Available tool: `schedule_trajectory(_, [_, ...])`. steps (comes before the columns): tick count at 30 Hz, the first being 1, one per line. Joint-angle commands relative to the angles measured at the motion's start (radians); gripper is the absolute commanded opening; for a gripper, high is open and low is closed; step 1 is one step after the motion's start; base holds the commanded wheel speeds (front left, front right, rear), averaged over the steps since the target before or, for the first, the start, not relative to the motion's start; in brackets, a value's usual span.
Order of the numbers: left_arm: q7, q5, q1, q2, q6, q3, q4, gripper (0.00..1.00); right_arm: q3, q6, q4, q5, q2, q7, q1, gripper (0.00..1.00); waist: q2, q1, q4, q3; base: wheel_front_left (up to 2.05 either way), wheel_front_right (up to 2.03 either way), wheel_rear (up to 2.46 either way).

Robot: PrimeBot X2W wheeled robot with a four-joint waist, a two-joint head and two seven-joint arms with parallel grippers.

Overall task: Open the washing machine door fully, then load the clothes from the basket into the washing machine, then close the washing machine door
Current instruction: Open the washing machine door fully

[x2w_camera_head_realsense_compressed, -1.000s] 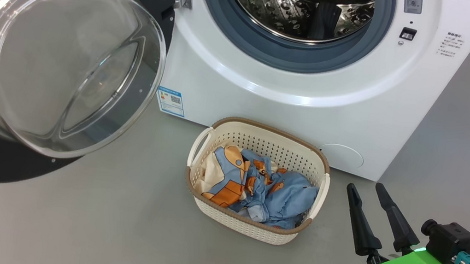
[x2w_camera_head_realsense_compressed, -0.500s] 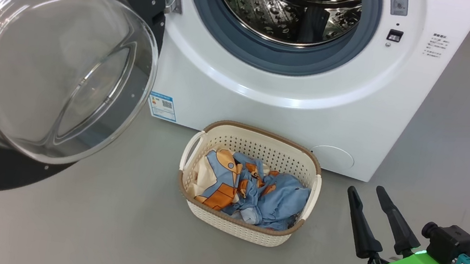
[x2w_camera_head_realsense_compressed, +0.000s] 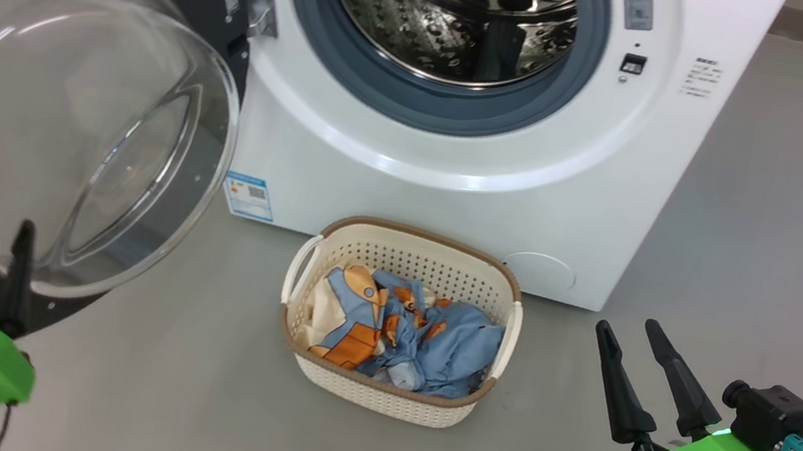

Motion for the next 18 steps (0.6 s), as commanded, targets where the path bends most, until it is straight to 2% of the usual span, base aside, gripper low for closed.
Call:
schedule_trajectory(1, [0.001,0.009,-0.019,0.038,0.009,0.036,-0.038,1.0,0.023,0.002,-0.025,-0.003,-0.008,-0.012,0.002,1.0,0.0,0.0,-0.016,-0.012,0.0,0.0,0.0])
schedule_trajectory(8, [-0.009,0.031,0.055,0.005,0.045,0.004,-0.14,1.0,0.037,0.002,-0.029,0.002,-0.013,-0.012,0.009,1.0,0.0,0.0,-0.072,-0.034,0.0,0.0,0.0])
schedule_trajectory(18, [-0.059,0.032,0.116,-0.056,0.067,-0.031,-0.167,1.0,0.05,0.002,-0.032,-0.007,-0.034,-0.012,0.006,1.0,0.0,0.0,-0.152,-0.05,0.0,0.0,0.0])
